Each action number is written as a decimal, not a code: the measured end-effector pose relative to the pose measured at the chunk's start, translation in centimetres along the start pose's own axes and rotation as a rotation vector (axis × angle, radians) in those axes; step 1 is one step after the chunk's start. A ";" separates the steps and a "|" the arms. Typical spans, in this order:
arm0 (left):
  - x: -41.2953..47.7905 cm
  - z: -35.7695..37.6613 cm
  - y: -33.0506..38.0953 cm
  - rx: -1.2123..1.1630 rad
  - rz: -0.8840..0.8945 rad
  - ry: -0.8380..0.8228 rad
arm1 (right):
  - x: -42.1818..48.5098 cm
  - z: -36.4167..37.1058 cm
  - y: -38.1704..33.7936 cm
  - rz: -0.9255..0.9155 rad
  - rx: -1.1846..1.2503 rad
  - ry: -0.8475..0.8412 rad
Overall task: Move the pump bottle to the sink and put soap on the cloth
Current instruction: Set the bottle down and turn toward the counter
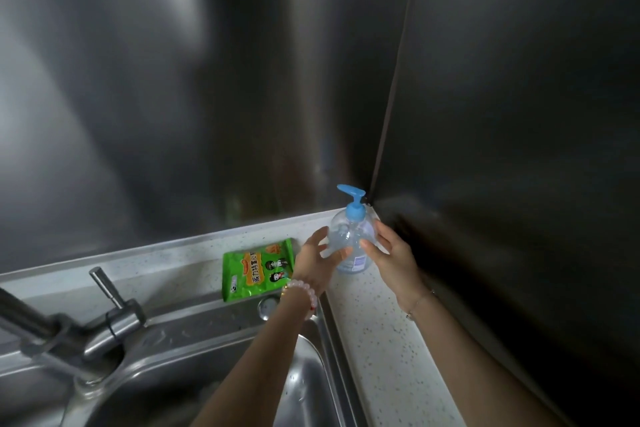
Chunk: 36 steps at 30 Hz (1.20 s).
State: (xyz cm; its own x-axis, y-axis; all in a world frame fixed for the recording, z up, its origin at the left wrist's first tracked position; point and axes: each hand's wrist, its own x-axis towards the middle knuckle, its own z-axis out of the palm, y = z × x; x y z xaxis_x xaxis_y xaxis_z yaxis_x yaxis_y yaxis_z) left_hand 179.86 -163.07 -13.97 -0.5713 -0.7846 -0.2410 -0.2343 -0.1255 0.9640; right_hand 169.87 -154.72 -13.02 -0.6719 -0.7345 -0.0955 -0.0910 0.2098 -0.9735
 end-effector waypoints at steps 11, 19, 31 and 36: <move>-6.2 -2.8 1.5 -0.034 0.024 0.108 | -4.8 -1.0 -1.2 0.051 0.047 0.117; -20.4 -10.9 1.1 -0.279 0.063 0.334 | -16.1 2.4 -4.7 0.068 0.165 -0.099; -42.7 -30.7 -4.7 -0.429 0.052 0.796 | -34.1 25.9 -11.2 0.153 0.199 -0.759; -52.5 -44.0 -8.8 -0.443 0.036 0.949 | -42.8 38.3 -11.9 0.198 0.222 -0.954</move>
State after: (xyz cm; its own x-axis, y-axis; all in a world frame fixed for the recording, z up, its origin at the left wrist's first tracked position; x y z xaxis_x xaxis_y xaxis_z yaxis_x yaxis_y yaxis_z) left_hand 246.53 -147.47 -4.89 0.3248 -0.9224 -0.2092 0.1887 -0.1536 0.9700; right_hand 227.88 -150.50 -5.29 0.2198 -0.9307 -0.2923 0.1633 0.3305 -0.9296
